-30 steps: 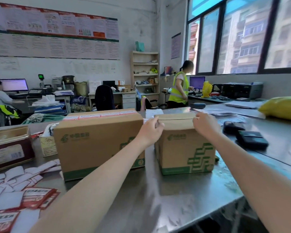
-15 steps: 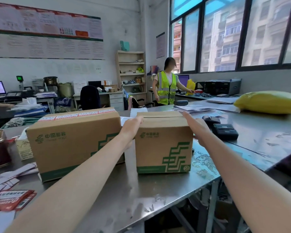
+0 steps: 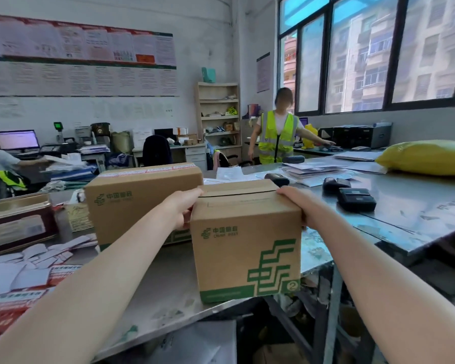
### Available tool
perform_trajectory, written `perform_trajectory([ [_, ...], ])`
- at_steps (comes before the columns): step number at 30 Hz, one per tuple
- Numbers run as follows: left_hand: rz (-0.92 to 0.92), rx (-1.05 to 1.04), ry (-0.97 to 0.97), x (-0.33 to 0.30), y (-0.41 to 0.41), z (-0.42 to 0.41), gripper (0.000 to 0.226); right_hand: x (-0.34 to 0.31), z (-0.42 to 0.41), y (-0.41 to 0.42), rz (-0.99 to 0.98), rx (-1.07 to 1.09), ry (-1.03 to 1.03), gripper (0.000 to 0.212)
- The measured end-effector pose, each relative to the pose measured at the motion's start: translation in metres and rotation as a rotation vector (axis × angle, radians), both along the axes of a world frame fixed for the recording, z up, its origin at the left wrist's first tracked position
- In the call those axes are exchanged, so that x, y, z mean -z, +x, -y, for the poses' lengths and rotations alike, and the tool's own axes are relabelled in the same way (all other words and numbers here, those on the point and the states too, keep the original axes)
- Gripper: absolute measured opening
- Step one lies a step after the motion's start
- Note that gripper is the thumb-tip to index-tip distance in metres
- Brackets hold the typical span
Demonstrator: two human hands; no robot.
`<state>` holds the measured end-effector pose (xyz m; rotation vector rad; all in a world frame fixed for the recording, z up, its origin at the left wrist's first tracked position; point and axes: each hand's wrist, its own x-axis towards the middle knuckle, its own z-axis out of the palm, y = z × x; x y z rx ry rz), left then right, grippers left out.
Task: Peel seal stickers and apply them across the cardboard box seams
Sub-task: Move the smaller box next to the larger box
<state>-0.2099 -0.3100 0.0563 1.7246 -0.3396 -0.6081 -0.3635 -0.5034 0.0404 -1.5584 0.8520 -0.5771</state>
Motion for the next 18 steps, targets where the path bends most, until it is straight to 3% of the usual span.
perform_trajectory([
  [10,0.084,-0.276,0.018,0.002,0.041,-0.126,0.014,0.000,-0.099,0.092,0.005,-0.264,0.033,0.033],
  [18,0.097,-0.350,0.002,0.006,0.076,-0.148,0.025,-0.001,-0.115,0.141,-0.040,-0.331,-0.011,0.029],
])
